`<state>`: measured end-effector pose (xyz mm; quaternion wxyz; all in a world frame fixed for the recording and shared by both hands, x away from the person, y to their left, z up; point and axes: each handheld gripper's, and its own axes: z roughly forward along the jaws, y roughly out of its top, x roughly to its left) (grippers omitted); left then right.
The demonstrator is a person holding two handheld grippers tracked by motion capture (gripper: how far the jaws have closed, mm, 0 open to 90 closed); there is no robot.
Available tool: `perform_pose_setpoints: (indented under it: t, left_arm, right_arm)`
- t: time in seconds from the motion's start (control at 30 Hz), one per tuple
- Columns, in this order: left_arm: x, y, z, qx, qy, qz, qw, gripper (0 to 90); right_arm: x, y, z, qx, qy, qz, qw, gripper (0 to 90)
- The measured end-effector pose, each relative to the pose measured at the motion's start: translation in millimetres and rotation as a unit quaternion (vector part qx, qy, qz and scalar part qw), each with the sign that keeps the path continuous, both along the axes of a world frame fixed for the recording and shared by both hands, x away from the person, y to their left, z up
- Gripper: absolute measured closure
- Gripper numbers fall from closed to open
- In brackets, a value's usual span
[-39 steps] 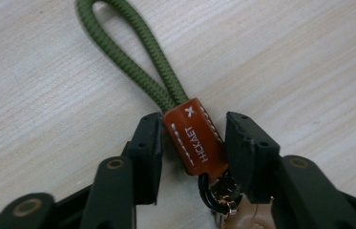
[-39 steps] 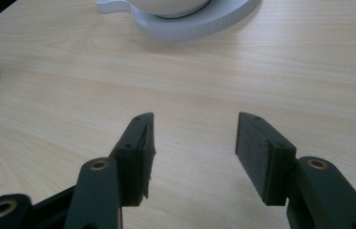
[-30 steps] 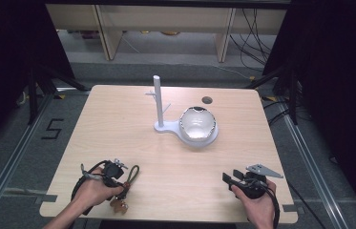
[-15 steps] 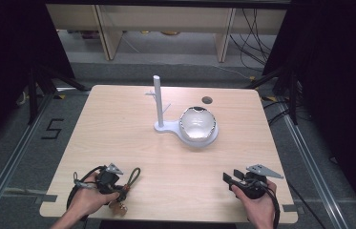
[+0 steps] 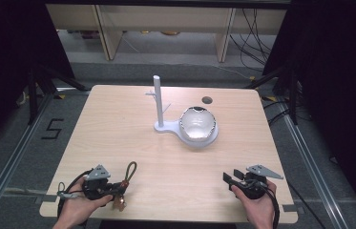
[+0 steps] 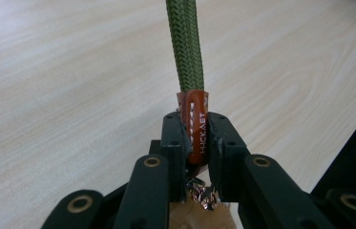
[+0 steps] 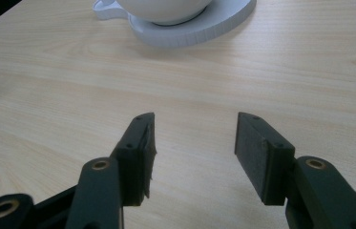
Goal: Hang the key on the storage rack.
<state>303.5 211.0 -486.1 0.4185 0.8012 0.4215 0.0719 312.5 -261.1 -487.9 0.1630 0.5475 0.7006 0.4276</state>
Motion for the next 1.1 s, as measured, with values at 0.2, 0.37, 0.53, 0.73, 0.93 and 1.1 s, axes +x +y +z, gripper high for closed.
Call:
perform_pose_setpoints:
  t: [0.2, 0.37, 0.53, 0.73, 0.93, 1.1]
  left_arm:
    - [-5.8, 5.5, 0.4, -0.045, -0.034, 0.022, 0.9982, 77.7]
    - [-7.3, 8.5, 2.6, -0.061, -0.064, 0.036, 0.9954, 77.8]
    - [-7.0, 10.7, 6.3, -0.086, -0.093, 0.046, 0.991, 77.8]
    - [-5.9, 12.2, 10.7, -0.091, -0.112, 0.059, 0.9878, 77.9]
    - [-0.5, 10.5, 13.2, -0.096, -0.128, 0.064, 0.985, 77.9]
    - [3.4, 8.5, 16.2, -0.085, -0.139, 0.067, 0.9844, 77.9]
  right_arm:
    - [0.2, 0.7, -1.1, 0.009, -0.001, 0.005, 0.9999, 50.3]
    - [0.0, 2.2, -2.1, 0.004, -0.004, 0.002, 1.0, 50.3]
    - [-2.0, 6.0, -1.5, 0.025, 0.004, -0.007, 0.9997, 50.3]
    - [-2.6, 5.5, -0.9, 0.014, 0.007, -0.014, 0.9998, 50.3]
    - [0.5, 3.9, -3.7, -0.002, -0.021, -0.004, 0.9998, 50.3]
    - [-0.1, 4.4, -2.8, -0.003, -0.013, -0.002, 0.9999, 50.3]
